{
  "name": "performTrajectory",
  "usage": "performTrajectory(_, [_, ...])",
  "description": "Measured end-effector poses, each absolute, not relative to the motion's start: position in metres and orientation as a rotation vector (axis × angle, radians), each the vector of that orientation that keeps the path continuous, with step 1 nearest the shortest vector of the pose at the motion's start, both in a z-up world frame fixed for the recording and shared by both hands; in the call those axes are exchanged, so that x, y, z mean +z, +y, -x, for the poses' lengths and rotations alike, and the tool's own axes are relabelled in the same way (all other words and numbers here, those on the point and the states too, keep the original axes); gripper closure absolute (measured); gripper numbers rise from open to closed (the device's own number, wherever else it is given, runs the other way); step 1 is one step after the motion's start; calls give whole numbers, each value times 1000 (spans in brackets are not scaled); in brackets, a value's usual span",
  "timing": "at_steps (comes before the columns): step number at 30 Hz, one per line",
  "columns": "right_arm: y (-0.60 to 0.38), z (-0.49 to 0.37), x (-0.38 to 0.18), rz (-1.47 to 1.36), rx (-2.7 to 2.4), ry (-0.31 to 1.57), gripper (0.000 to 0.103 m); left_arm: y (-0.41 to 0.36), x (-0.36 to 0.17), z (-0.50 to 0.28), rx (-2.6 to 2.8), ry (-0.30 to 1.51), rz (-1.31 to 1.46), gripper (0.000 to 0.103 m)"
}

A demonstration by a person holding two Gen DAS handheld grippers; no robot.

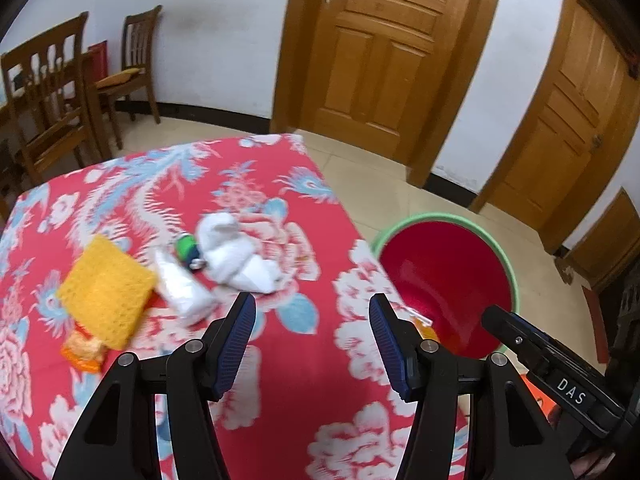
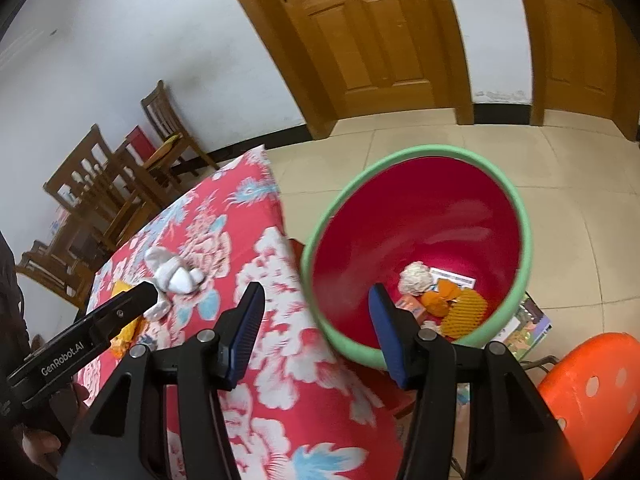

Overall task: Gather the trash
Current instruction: 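Move both grippers back over the table toward the remaining items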

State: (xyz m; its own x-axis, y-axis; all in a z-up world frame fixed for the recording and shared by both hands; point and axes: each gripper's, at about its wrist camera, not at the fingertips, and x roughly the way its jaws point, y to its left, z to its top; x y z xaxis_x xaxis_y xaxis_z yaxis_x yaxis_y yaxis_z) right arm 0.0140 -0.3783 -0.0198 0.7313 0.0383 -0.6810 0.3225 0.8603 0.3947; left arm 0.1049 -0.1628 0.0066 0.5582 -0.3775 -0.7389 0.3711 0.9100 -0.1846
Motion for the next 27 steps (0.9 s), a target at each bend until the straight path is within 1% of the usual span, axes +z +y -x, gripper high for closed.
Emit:
performTrajectory(2, [-370, -17, -18, -515, -149, 739, 42, -151, 7, -106, -421, 870, 13, 43])
performTrajectory(11, [-334, -37, -16, -481, -87, 754, 40, -100, 5, -118, -326, 869, 49, 42])
performTrajectory(24, [-288, -76, -15, -415, -30, 803, 38, -28, -14, -153, -194, 901, 72, 42])
performTrajectory(27, [-275, -90, -19, -402, -13, 824, 35, -18, -20, -163, -177, 916, 73, 41])
